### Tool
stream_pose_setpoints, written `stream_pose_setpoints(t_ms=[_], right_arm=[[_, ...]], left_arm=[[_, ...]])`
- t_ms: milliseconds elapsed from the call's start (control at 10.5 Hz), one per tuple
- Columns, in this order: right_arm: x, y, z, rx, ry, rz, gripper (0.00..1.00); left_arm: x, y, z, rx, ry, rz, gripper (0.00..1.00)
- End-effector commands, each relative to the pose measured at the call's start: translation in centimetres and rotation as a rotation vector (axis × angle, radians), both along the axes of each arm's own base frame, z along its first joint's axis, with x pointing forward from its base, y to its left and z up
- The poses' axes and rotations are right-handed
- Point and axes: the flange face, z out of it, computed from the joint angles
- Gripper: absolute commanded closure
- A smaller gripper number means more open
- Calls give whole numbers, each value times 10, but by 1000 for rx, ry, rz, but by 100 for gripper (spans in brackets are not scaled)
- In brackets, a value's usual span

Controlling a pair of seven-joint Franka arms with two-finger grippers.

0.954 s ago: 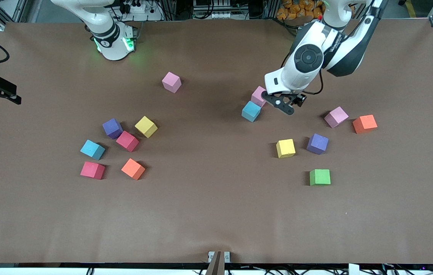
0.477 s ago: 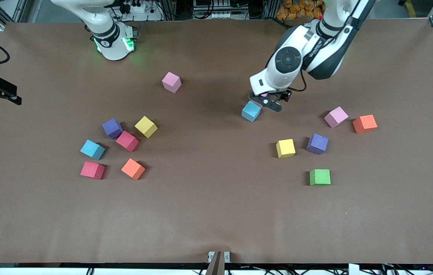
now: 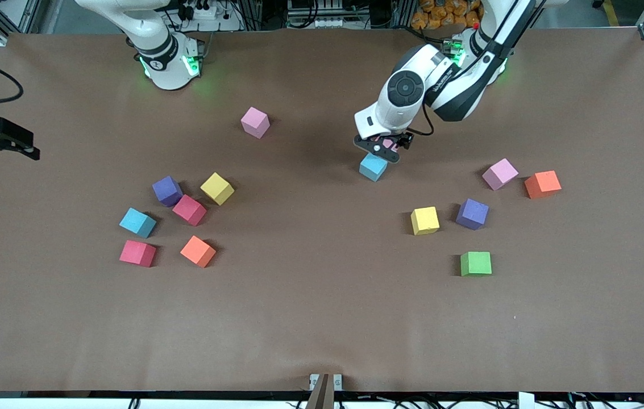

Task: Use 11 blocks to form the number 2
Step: 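Grasp the pink cube with the left gripper while the right gripper reaches in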

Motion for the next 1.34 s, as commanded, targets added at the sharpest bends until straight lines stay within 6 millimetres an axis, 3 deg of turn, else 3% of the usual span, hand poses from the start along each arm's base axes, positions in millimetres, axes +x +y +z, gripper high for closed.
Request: stream_pose_setpoints(t_ms=[0, 95, 286, 668, 858, 1049, 1240], right_arm=[[1, 14, -4, 1, 6, 21, 0], [1, 36, -5, 4, 5, 20, 0], [10, 76, -31, 3, -25, 53, 0], [10, 119, -38, 7, -48, 126, 0], [19, 125, -53, 8, -47, 139, 0], [24, 122, -79, 55, 0, 145, 0], [23, 113, -93, 55, 10, 131, 0]], left_arm=[[-15, -1, -13, 28, -14, -33, 0], [-19, 1, -17, 40, -12, -42, 0], [-22, 4, -25, 72, -19, -39, 0], [-21, 6, -31, 94, -17, 1, 0], [-22, 6, -38, 107, -25, -10, 0], [-22, 5, -46, 113, -34, -15, 0], [-21, 6, -46, 113, -36, -14, 0]])
